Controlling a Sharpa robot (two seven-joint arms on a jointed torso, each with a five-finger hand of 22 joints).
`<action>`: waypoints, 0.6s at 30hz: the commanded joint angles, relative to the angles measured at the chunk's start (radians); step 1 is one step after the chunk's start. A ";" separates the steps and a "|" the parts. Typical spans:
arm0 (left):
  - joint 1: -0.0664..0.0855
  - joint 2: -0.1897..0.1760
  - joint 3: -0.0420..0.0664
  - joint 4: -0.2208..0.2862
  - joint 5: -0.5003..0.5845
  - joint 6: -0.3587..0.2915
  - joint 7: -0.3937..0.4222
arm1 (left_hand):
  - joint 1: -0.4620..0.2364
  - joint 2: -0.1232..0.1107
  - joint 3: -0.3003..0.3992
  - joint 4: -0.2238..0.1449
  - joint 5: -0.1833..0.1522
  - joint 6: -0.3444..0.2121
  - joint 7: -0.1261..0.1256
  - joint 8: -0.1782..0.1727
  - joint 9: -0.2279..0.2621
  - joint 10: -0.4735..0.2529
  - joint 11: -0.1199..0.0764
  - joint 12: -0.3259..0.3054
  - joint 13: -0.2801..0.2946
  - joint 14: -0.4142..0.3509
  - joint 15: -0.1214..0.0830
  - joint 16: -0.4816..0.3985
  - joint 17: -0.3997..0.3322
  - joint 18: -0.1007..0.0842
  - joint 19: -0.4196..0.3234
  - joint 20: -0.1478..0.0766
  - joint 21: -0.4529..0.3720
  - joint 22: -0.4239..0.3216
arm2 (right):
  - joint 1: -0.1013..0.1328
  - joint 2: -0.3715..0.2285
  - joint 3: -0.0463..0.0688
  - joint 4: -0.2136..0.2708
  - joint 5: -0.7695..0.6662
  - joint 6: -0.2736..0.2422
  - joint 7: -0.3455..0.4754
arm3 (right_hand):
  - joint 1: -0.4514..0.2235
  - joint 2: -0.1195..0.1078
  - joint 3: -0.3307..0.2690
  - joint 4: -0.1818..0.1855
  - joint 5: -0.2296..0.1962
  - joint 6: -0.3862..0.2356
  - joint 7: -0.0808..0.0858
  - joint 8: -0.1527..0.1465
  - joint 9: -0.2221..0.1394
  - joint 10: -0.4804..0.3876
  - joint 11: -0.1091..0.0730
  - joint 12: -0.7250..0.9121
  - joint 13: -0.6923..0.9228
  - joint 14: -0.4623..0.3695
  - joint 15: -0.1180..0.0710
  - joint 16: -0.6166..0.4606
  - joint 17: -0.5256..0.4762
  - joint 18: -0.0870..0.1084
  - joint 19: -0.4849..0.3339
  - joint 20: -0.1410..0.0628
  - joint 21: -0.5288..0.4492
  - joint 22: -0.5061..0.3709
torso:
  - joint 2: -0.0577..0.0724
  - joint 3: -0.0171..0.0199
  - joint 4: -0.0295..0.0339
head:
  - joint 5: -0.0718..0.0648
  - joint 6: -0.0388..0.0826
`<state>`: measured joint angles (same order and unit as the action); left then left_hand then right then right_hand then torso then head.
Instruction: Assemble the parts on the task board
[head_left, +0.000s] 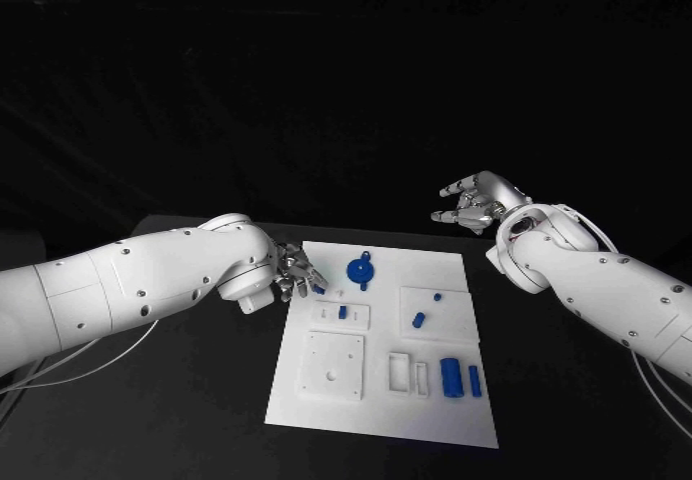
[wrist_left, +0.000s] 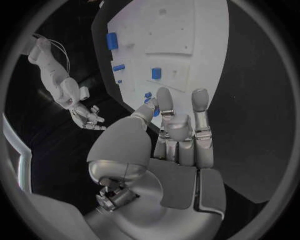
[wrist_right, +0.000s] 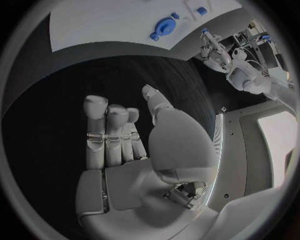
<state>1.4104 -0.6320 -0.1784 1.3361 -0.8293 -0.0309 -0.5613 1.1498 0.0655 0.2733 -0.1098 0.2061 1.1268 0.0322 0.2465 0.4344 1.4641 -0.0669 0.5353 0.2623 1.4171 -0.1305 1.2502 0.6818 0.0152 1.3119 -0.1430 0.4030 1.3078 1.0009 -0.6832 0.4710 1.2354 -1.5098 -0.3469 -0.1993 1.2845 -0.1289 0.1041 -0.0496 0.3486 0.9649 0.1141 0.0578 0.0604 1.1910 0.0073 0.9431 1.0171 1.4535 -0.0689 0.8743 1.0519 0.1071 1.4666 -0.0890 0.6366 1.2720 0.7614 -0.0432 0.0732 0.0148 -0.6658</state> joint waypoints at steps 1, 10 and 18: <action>0.000 0.000 -0.016 0.024 -0.091 -0.073 -0.010 | 0.001 -0.008 0.020 -0.012 0.005 0.062 -0.057 -0.006 0.486 0.048 -0.007 0.005 -0.001 0.007 0.000 0.002 0.001 0.007 0.003 0.000 0.005 0.017 | -0.001 0.002 0.000 0.001 0.000 0.014 0.005 | -0.006 -0.001 0.003 0.005 -0.001 0.010 0.000 0.003 0.000 -0.006 -0.003 -0.003 -0.001 -0.002 0.002 -0.003 -0.001 0.013 0.050 0.004 -0.003 -0.001 | -0.001 0.0008 0.0010 | 0.002 -0.005; -0.016 0.011 -0.055 0.033 -0.119 -0.067 -0.015 | 0.004 -0.010 0.023 -0.012 0.008 0.065 -0.057 -0.010 0.488 0.048 -0.007 0.009 -0.003 0.008 0.001 0.003 0.009 0.009 0.004 0.002 0.008 0.018 | -0.002 0.004 0.000 0.001 0.001 0.019 0.005 | -0.006 -0.001 0.003 0.005 -0.001 0.010 0.000 0.003 0.000 -0.006 -0.003 -0.003 -0.001 -0.002 0.002 -0.003 -0.001 0.013 0.050 0.004 -0.003 -0.001 | 0.001 0.0007 -0.0014 | 0.010 -0.005; -0.030 0.016 -0.062 0.040 -0.131 -0.067 -0.015 | 0.004 -0.010 0.023 -0.012 0.008 0.065 -0.057 -0.010 0.488 0.048 -0.007 0.009 -0.003 0.008 0.001 0.003 0.009 0.009 0.004 0.002 0.008 0.018 | -0.002 0.004 0.000 0.001 0.006 0.022 0.006 | -0.010 0.001 0.002 0.009 -0.002 0.009 0.000 0.003 0.000 -0.006 -0.003 -0.003 -0.001 -0.002 0.002 -0.004 -0.002 0.013 0.050 0.004 -0.004 -0.002 | 0.000 0.0011 -0.0002 | 0.009 -0.007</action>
<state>1.3810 -0.6191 -0.2405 1.3717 -0.9379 -0.0866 -0.5752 1.1395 0.0552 0.2905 -0.1191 0.2100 1.1269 0.0321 0.2352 0.4780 1.4643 -0.0667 0.5400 0.2599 1.4170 -0.1304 1.2502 0.6892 0.0152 1.3119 -0.1430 0.4065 1.3075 0.9991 -0.6801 0.4708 1.2353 -1.5071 -0.3393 -0.1992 1.2845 -0.1289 0.1068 -0.0469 0.3486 0.9648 0.1142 0.0578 0.0604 1.1887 0.0049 0.9431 1.0172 1.4535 -0.0689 0.8744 1.0507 0.1070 1.4666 -0.0890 0.6366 1.2711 0.7615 -0.0422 0.0728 0.0240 -0.6728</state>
